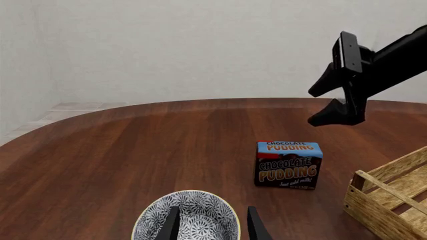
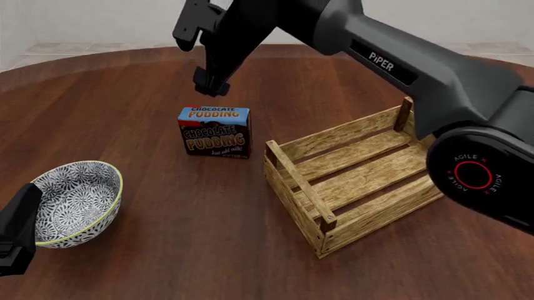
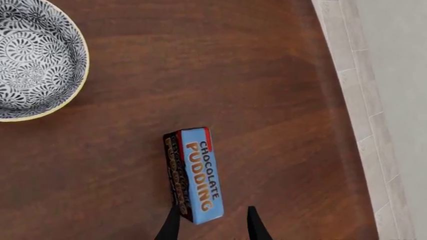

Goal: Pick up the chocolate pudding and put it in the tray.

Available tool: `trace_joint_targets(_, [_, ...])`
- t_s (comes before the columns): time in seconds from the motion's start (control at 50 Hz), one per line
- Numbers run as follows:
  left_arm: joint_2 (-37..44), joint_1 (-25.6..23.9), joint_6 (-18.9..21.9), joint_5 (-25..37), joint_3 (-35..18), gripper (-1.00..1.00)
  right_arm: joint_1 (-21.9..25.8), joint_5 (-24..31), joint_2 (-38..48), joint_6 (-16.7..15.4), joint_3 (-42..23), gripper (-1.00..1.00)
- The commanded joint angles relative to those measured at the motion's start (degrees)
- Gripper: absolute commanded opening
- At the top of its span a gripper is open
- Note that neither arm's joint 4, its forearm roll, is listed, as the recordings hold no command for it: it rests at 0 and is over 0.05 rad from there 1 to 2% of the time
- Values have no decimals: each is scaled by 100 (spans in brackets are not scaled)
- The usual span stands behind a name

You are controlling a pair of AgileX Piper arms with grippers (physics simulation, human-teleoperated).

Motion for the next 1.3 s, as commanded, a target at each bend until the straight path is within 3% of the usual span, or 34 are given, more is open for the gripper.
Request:
trace_joint_targets(0.02, [0,0,0,0,0,100,-7,45,74,27,-91,100])
trace_joint_targets(0.5, [0,0,0,0,0,100,86,140,311,66,-373,100])
trace_joint_targets(1.3, [0,0,0,0,0,100,112,-128,342,213,22,100])
